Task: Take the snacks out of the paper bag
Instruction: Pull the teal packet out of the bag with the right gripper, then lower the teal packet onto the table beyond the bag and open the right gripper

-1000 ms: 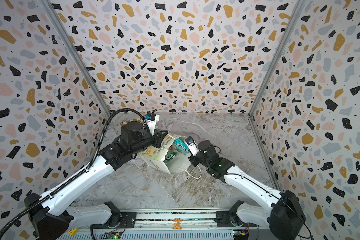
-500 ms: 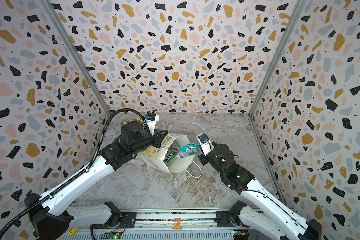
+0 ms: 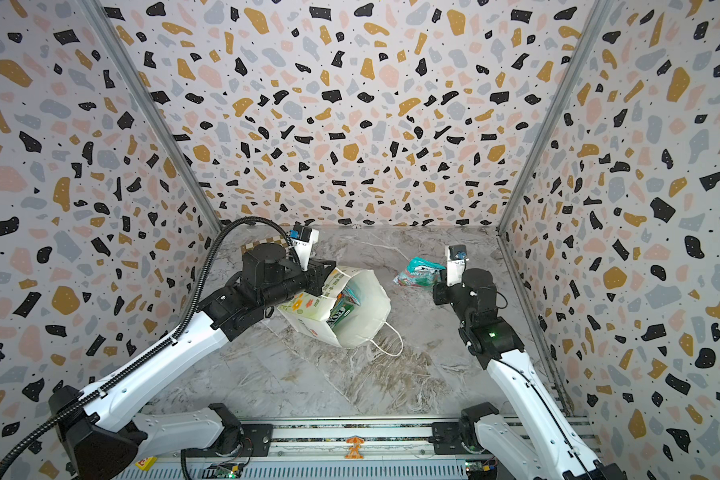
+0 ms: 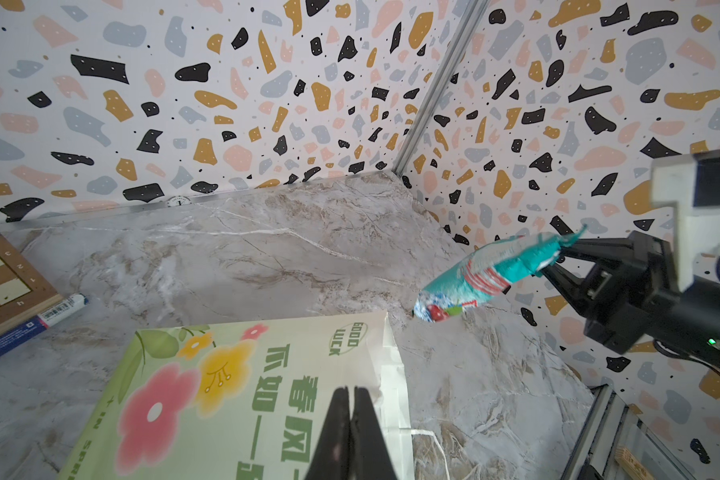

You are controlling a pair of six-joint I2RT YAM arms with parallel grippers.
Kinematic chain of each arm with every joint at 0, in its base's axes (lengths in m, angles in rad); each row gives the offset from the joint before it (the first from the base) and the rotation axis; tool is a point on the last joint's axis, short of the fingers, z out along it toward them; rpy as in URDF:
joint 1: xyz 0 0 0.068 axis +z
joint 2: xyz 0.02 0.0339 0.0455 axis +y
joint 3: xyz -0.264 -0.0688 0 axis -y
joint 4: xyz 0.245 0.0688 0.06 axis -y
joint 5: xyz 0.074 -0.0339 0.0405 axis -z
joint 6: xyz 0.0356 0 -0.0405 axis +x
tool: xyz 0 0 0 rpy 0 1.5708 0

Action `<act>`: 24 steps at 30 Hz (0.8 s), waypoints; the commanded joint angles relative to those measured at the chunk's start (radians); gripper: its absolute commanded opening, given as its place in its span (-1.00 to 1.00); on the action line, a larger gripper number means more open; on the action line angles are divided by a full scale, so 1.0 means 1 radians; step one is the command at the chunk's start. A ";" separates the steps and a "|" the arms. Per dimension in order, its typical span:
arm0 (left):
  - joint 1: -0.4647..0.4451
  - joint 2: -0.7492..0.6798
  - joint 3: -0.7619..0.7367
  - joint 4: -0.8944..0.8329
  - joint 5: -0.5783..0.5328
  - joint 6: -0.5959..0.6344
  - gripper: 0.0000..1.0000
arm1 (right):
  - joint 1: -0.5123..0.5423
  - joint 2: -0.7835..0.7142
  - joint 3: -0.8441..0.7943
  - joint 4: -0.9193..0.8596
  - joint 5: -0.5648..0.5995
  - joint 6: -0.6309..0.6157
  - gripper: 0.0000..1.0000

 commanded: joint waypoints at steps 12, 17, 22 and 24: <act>-0.005 -0.018 -0.016 0.065 0.044 0.002 -1.00 | -0.217 0.438 0.039 0.342 -0.527 0.350 -1.00; -0.005 -0.021 -0.017 0.064 0.075 0.011 -1.00 | -0.229 0.611 0.052 0.494 -0.601 0.457 -1.00; -0.005 -0.029 -0.019 0.059 0.096 0.021 -1.00 | -0.269 0.786 0.077 0.621 -0.665 0.576 -1.00; -0.005 -0.032 -0.017 0.058 0.109 0.027 -1.00 | -0.285 0.843 0.081 0.664 -0.683 0.617 -1.00</act>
